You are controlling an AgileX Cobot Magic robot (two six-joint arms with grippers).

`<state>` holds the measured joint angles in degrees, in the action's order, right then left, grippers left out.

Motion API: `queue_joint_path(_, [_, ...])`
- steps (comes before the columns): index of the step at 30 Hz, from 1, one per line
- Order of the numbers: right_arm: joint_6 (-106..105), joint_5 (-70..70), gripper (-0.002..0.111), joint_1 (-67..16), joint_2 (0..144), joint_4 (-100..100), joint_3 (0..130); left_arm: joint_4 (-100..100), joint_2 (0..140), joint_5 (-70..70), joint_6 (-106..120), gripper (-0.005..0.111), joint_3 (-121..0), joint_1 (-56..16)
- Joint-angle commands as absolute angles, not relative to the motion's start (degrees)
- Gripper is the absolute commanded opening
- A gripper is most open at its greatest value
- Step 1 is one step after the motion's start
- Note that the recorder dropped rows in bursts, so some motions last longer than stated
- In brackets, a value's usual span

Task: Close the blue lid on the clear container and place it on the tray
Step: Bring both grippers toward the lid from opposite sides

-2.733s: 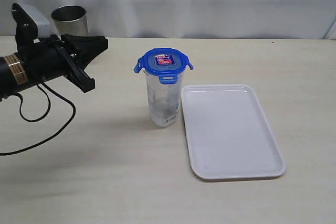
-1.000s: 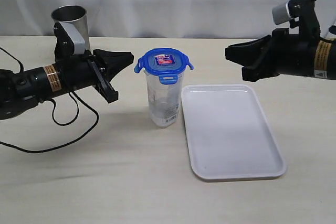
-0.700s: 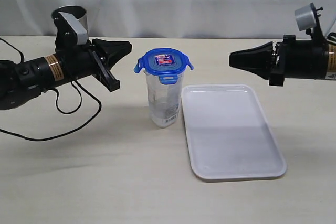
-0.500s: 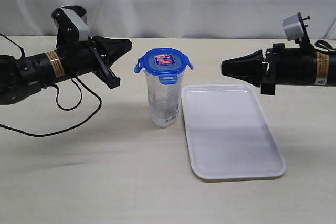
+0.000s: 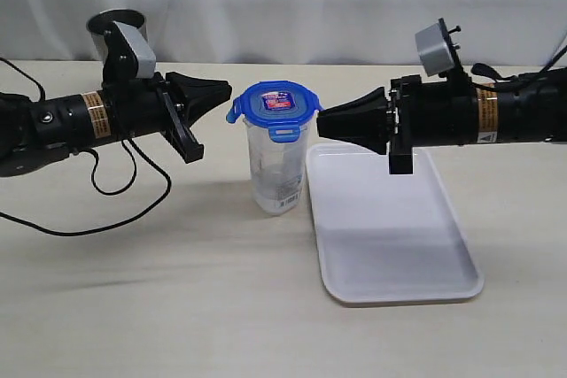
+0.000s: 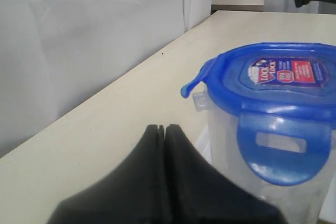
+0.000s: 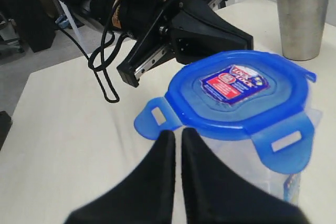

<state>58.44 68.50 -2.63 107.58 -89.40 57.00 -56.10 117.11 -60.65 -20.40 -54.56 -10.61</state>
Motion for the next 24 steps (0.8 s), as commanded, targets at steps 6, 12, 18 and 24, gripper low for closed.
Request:
queue_joint_path(6, [58.5, 64.7, 0.005, -4.2, 107.5, -88.4, 58.0, -56.6, 117.3, -62.0, -21.3, 0.0, -54.8, -10.7])
queue_joint_path(12, [58.7, 59.5, 0.005, -4.2, 107.5, -87.9, 58.0, -59.9, 117.3, -63.2, -22.7, 0.0, -54.8, -10.7])
queue_joint_path(18, [58.5, 59.5, 0.005, -4.2, 107.5, -85.7, 58.0, -61.0, 117.3, -63.3, -22.7, 0.0, -54.8, -10.7])
queue_joint_path(24, [58.5, 57.8, 0.005, -4.2, 107.9, -84.5, 58.0, -63.5, 117.1, -63.3, -24.2, 0.0, -54.8, -10.7])
